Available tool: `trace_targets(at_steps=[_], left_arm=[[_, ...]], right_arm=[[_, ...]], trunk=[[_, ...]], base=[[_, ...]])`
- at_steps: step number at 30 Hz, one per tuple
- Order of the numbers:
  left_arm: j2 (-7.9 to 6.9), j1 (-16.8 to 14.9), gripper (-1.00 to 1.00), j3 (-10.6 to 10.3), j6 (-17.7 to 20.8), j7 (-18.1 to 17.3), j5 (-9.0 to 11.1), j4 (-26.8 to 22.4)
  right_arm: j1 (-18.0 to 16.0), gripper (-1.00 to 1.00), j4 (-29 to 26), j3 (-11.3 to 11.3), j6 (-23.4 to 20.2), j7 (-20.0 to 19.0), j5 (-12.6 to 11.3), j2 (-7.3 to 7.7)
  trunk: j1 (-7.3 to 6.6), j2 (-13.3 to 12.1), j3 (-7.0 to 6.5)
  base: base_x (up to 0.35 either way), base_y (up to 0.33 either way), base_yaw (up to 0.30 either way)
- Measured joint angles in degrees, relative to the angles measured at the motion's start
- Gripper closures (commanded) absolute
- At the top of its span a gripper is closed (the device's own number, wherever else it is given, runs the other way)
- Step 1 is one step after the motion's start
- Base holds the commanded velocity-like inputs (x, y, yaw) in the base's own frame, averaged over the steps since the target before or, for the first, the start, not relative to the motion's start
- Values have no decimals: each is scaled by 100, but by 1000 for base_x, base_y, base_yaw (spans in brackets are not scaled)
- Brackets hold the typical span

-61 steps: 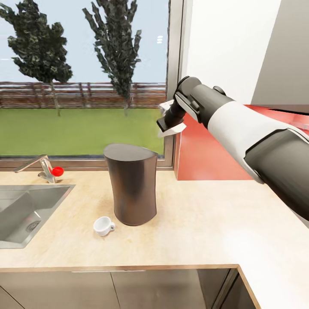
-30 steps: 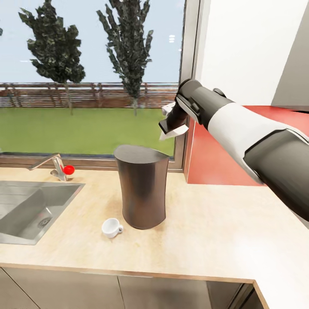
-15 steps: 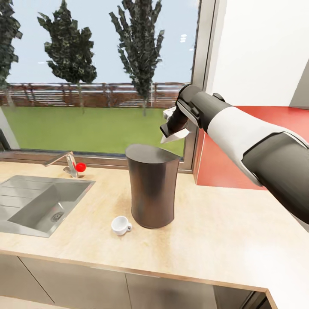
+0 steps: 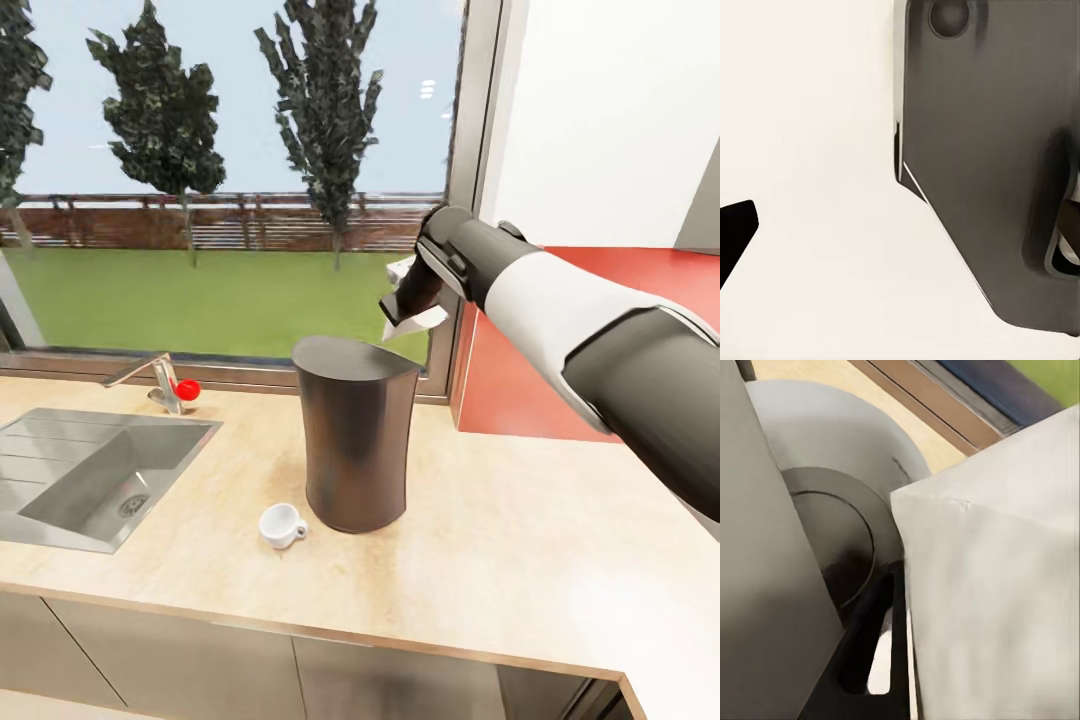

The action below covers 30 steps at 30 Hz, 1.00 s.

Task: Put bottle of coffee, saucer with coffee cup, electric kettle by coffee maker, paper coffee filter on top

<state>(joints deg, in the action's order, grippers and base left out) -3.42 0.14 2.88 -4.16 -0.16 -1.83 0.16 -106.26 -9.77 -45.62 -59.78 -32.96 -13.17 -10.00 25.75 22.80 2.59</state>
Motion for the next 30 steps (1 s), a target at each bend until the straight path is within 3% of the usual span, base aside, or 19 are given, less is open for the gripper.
trace_targets(at_steps=[6, 10, 20, 30], left_arm=[[8, 1, -100, 0, 2, 0, 0, 0], [33, 9, -100, 5, -3, -4, 5, -3], [35, 14, -100, 12, 21, 0, 7, 0], [35, 15, -100, 8, 16, -14, 8, 8]], right_arm=[[0, 100, 95, 13, -2, -1, 11, 0], [129, 100, 85, -15, 2, 8, 197, 0], [89, 100, 91, -23, 15, 5, 3, 0], [88, 100, 87, -15, 21, -19, -15, 0]], trunk=[[0, 0, 0], [0, 0, 0], [-1, 0, 0], [0, 0, 0]], base=[[0, 0, 0], [0, 0, 0], [99, -12, 0], [15, -3, 0]])
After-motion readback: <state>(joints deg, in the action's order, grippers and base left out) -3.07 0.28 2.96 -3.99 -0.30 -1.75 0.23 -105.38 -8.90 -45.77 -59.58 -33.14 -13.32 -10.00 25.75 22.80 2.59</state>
